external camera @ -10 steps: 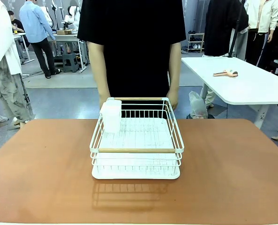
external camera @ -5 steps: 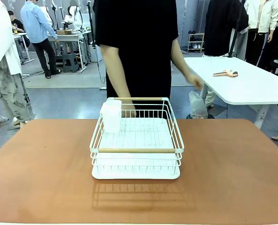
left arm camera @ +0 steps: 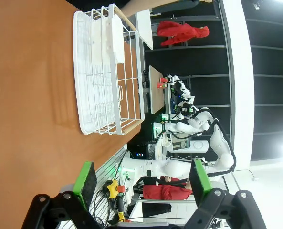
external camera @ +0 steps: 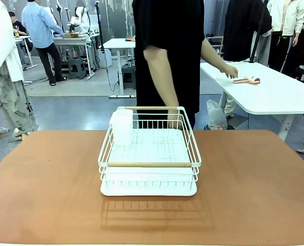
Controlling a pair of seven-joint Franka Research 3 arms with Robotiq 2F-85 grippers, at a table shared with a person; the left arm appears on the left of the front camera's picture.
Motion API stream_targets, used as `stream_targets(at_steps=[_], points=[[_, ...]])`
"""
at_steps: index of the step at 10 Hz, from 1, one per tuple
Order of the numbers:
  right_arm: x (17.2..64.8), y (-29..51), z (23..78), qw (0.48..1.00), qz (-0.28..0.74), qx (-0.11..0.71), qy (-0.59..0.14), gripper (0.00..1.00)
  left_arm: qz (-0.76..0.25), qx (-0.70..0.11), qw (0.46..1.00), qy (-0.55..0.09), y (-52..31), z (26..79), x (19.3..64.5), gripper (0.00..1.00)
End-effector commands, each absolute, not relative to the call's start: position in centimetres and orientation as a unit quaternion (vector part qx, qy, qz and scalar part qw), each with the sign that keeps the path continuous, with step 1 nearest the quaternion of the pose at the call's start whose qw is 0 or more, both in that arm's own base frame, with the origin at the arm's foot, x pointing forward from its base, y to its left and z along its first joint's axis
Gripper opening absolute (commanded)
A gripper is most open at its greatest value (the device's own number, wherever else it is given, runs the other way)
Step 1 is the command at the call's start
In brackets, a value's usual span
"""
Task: Clean the table.
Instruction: Pick up the Lint Roller when the human hands it over.
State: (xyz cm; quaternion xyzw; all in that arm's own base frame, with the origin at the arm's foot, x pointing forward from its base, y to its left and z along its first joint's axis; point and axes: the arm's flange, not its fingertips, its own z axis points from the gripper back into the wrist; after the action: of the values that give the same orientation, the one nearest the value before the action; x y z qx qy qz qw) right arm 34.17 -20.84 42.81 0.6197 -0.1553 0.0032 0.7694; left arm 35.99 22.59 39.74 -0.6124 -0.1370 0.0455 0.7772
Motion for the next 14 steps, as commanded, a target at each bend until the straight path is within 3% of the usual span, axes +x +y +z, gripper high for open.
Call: stream_targets(at_steps=[1,14], points=[[34.17,-20.85,43.05,0.769,0.006,0.619,-0.157,1.00,0.050,-0.611,0.778,-0.138,22.75,39.87,35.92,1.00],[34.17,-20.85,43.05,0.769,0.006,0.619,-0.157,1.00,0.050,-0.611,0.778,-0.138,22.75,39.87,35.92,1.00]])
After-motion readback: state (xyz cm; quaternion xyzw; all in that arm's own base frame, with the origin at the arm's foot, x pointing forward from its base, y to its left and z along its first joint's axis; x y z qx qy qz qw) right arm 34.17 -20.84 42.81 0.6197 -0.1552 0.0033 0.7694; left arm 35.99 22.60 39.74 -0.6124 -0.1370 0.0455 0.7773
